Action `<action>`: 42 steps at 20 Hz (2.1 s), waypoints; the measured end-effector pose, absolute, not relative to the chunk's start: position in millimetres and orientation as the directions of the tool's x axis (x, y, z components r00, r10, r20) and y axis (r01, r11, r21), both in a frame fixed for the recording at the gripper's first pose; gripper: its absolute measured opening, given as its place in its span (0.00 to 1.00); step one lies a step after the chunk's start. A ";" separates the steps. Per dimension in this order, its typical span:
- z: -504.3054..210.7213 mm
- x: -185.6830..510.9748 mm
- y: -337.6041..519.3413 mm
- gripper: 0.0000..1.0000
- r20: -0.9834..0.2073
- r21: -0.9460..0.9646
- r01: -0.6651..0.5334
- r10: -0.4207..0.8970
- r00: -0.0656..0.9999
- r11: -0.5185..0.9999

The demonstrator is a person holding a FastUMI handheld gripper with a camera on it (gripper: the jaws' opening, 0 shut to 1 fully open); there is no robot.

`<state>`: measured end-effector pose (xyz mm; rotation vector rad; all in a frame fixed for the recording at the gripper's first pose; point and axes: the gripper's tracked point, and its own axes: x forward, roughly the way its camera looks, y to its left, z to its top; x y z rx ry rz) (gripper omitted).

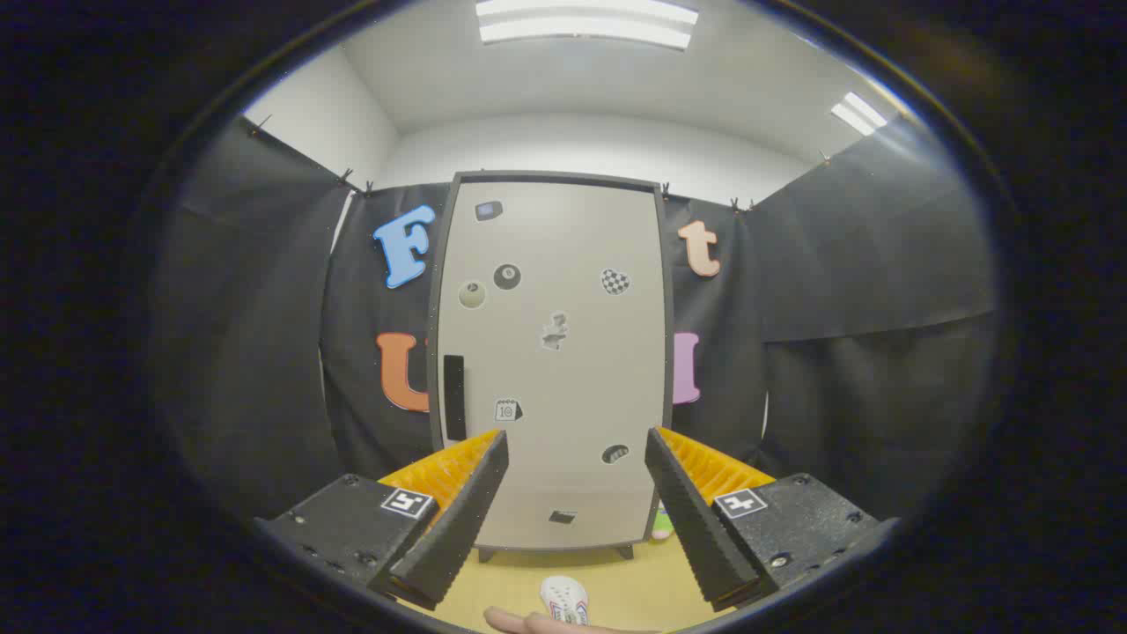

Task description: Open the shoe cabinet door, grab the shoes and put them into the shoe cabinet, then close the shoe cabinet door.

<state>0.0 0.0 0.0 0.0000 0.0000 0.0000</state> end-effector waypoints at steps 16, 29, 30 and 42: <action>-4.7 -28.8 12.7 1.00 0.000 -0.029 -0.048 0.048 0.999 0.998; 3.4 34.5 50.6 1.00 -0.006 -0.026 -0.110 0.110 0.994 0.994; 4.4 45.2 51.8 1.00 -0.001 -0.034 -0.105 0.105 0.994 0.994; -12.4 165.7 143.6 1.00 -0.049 -0.037 -0.217 0.216 0.975 0.975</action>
